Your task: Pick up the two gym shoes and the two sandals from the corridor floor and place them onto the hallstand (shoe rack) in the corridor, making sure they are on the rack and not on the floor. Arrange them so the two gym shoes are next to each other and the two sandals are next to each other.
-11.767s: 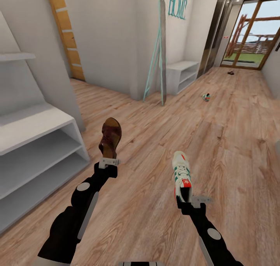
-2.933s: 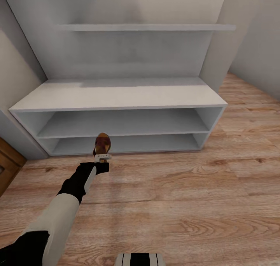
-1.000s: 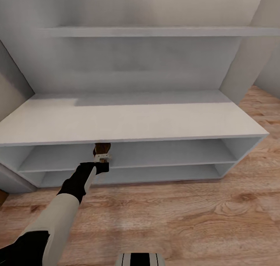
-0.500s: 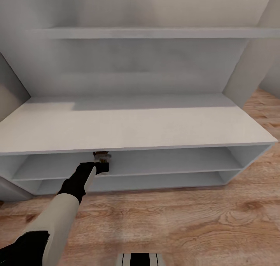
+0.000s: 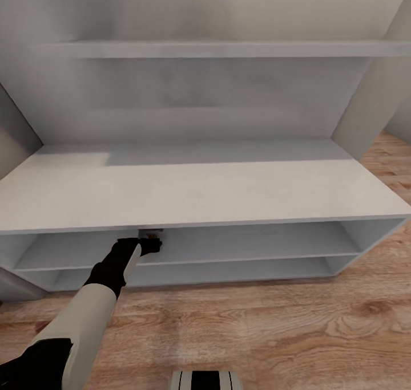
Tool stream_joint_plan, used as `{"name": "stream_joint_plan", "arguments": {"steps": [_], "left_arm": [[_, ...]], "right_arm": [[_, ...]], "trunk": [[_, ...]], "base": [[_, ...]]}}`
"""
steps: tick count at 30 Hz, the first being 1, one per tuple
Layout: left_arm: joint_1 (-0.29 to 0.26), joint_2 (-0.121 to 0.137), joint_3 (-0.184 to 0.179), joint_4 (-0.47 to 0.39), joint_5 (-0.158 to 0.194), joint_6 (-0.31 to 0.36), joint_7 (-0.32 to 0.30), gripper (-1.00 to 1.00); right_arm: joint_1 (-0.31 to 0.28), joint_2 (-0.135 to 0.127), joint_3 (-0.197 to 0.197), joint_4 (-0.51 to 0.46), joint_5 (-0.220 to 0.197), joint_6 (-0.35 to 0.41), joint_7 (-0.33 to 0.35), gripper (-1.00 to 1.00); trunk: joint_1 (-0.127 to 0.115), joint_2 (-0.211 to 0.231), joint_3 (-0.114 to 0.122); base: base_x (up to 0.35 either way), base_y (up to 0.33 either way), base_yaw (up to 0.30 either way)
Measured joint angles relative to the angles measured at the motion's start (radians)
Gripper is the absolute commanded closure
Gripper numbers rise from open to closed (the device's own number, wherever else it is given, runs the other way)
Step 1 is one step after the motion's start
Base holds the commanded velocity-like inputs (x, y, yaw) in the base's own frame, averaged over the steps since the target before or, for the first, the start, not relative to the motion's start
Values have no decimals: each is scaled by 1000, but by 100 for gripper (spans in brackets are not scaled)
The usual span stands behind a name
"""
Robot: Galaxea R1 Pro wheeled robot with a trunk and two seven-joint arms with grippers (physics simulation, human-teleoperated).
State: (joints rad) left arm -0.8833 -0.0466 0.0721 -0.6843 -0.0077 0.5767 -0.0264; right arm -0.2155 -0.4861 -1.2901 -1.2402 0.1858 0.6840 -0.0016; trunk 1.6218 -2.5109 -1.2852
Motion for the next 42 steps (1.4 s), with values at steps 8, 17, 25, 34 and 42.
{"name": "stream_joint_plan", "arguments": {"steps": [8,17,25,34,42], "left_arm": [[0,0,0,-1,1,-1,0,-100],[0,-1,-1,-1,1,-1,0,-100],[0,-3,-3,0,2,-12,0,-100],[15,-14,-5,3,14,-228,-6,-100],[96,19,-3,29,98,-532,-8,-100]], "right_arm": [[0,0,0,0,0,0,0,100],[0,0,0,0,0,0,0,100],[0,-1,-1,0,-1,0,0,100],[0,-2,-3,0,-5,0,3,100],[0,-3,-3,0,-8,0,4,100]], "trunk": [[0,0,0],[1,0,0],[1,0,0],[1,0,0],[0,0,0]], "base": [[-36,0,0],[-319,0,0],[-343,0,0],[-343,0,0],[-111,0,0]]}}
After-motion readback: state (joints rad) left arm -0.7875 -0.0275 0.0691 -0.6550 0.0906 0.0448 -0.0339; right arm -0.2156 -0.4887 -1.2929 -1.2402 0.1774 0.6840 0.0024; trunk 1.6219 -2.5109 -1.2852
